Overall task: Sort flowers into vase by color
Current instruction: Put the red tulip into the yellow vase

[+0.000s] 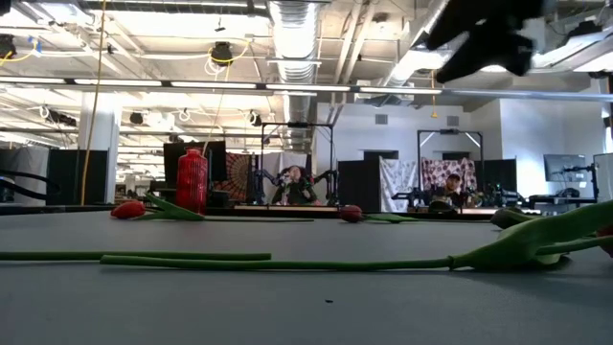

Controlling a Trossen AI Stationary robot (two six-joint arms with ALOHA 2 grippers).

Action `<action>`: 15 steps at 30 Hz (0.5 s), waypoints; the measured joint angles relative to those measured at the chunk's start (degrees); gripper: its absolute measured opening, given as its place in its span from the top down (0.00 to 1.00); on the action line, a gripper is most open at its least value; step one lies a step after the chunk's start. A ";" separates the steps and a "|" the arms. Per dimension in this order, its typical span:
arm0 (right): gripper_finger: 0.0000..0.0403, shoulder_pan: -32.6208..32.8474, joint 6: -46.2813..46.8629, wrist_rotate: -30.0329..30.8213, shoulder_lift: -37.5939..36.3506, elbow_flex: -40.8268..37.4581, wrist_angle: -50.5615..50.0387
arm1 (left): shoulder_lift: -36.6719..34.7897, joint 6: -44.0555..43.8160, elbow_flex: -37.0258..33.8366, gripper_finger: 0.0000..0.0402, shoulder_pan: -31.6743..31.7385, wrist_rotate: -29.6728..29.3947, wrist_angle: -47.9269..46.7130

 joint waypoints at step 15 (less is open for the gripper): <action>0.41 -18.36 -25.30 -11.09 0.00 0.00 13.01 | 0.00 1.43 0.00 0.62 10.32 -4.31 -7.82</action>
